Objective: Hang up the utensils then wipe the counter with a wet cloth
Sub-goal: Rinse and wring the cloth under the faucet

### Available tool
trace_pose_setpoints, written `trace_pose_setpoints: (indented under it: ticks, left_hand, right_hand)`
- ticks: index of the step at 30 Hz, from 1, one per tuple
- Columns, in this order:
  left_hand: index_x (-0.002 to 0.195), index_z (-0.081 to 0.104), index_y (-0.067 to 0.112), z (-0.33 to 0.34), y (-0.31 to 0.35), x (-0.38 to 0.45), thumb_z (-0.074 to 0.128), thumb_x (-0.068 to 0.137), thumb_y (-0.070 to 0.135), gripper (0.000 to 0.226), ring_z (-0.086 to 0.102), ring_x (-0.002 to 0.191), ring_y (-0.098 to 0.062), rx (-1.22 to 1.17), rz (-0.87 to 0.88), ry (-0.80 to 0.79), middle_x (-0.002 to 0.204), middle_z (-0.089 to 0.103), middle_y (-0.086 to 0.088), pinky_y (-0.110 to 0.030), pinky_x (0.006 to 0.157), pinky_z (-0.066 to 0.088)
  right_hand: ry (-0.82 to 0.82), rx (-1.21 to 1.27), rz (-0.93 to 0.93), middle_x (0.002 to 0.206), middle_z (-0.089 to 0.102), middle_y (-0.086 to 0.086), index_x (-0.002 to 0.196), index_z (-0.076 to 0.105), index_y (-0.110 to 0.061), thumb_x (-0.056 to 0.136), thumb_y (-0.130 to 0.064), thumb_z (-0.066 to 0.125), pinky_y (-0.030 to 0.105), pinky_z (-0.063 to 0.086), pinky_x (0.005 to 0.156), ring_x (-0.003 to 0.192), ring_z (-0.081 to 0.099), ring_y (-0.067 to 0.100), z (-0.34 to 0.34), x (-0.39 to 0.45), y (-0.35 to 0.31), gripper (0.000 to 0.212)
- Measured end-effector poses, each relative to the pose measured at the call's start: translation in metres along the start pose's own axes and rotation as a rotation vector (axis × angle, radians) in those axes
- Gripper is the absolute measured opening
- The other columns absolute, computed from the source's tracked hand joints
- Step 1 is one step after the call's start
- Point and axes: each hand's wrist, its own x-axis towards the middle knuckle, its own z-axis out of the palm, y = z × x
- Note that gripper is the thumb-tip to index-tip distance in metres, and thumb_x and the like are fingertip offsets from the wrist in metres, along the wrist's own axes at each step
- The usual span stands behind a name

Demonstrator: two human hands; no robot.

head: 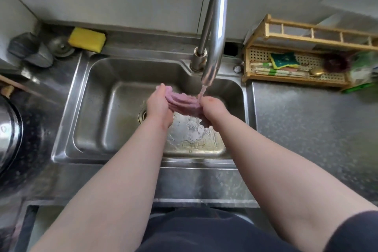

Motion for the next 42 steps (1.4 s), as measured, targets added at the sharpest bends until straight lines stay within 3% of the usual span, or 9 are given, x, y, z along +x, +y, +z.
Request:
trace_pose_setpoints:
  ticks: [4, 9, 13, 17, 25, 27, 31, 36, 42]
  left_hand:
    - [0.083, 0.062, 0.006, 0.004, 0.019, -0.021, 0.056, 0.095, 0.022, 0.020, 0.069, 0.082, -0.035, 0.192, 0.038, -0.236, 0.080, 0.066, -0.020, -0.041, 0.082, 0.058]
    - [0.083, 0.066, 0.005, 0.019, 0.042, -0.058, 0.061, 0.084, 0.018, 0.014, 0.052, 0.059, -0.025, 0.573, 0.020, -0.554, 0.070, 0.056, -0.017, -0.030, 0.057, 0.048]
    - [0.082, 0.062, 0.021, 0.026, 0.055, -0.067, 0.065, 0.083, 0.024, 0.004, 0.051, 0.064, -0.023, 0.764, 0.123, -0.652, 0.072, 0.058, -0.014, -0.033, 0.061, 0.041]
    - [0.096, 0.066, 0.013, 0.027, 0.066, -0.070, 0.053, 0.098, 0.031, 0.022, 0.068, 0.064, -0.021, 0.832, 0.353, -0.619, 0.081, 0.073, -0.009, -0.026, 0.056, 0.051]
    - [0.093, 0.078, 0.020, 0.011, 0.082, -0.062, 0.062, 0.088, 0.028, 0.019, 0.072, 0.098, -0.028, 0.907, 0.425, -0.591, 0.096, 0.078, -0.004, -0.042, 0.090, 0.055]
    - [0.086, 0.075, 0.022, 0.005, 0.086, -0.060, 0.066, 0.087, 0.031, 0.013, 0.070, 0.087, -0.025, 0.938, 0.441, -0.540, 0.090, 0.076, -0.002, -0.038, 0.082, 0.054]
    - [0.078, 0.067, 0.021, -0.002, 0.095, -0.056, 0.071, 0.086, 0.027, 0.011, 0.057, 0.069, -0.011, 1.035, 0.528, -0.506, 0.069, 0.063, 0.008, -0.026, 0.065, 0.046]
    - [0.087, 0.072, 0.020, -0.008, 0.115, -0.047, 0.078, 0.083, 0.025, 0.009, 0.060, 0.072, -0.011, 1.137, 0.625, -0.424, 0.079, 0.068, 0.005, -0.026, 0.067, 0.050]
    - [0.084, 0.071, 0.017, 0.001, 0.108, -0.053, 0.077, 0.085, 0.018, 0.006, 0.061, 0.063, -0.010, 1.077, 0.548, -0.448, 0.075, 0.068, 0.000, -0.023, 0.052, 0.049]
  right_hand:
    - [-0.005, 0.091, -0.078, 0.092, 0.070, 0.000, 0.108, 0.065, -0.023, 0.094, -0.024, 0.066, 0.020, 0.050, 0.054, 0.073, 0.065, 0.016, -0.009, -0.018, -0.003, 0.014]
    - [-0.025, 0.072, -0.362, 0.112, 0.070, -0.005, 0.127, 0.061, -0.026, 0.087, -0.011, 0.066, 0.023, 0.050, 0.085, 0.107, 0.064, 0.012, -0.015, -0.041, -0.028, 0.043]
    - [0.023, -0.078, -0.468, 0.088, 0.067, -0.006, 0.116, 0.059, -0.017, 0.086, -0.006, 0.061, 0.023, 0.050, 0.065, 0.077, 0.062, 0.007, -0.023, -0.057, -0.047, 0.032]
    - [0.008, -0.193, -0.500, 0.087, 0.071, 0.000, 0.109, 0.062, -0.018, 0.085, -0.004, 0.068, 0.025, 0.057, 0.064, 0.072, 0.067, 0.012, -0.033, -0.064, -0.058, 0.028]
    - [0.061, -0.333, -0.504, 0.099, 0.074, 0.001, 0.105, 0.073, -0.013, 0.089, -0.020, 0.071, 0.026, 0.054, 0.081, 0.094, 0.068, 0.017, -0.059, -0.069, -0.063, 0.018]
    - [0.090, -0.304, -0.499, 0.108, 0.074, 0.012, 0.111, 0.070, -0.002, 0.087, -0.022, 0.070, 0.042, 0.055, 0.095, 0.105, 0.068, 0.027, -0.060, -0.071, -0.061, 0.031]
    - [0.106, -0.192, -0.483, 0.102, 0.073, 0.022, 0.107, 0.066, 0.008, 0.086, -0.016, 0.071, 0.052, 0.058, 0.087, 0.091, 0.071, 0.035, -0.058, -0.078, -0.056, 0.032]
    - [0.099, -0.100, -0.442, 0.086, 0.068, 0.012, 0.094, 0.063, 0.003, 0.092, -0.014, 0.069, 0.038, 0.064, 0.063, 0.077, 0.072, 0.029, -0.064, -0.083, -0.052, 0.018]
    - [0.095, -0.035, -0.414, 0.093, 0.067, 0.017, 0.086, 0.055, -0.012, 0.093, -0.012, 0.064, 0.042, 0.064, 0.062, 0.078, 0.073, 0.028, -0.065, -0.090, -0.054, 0.012]
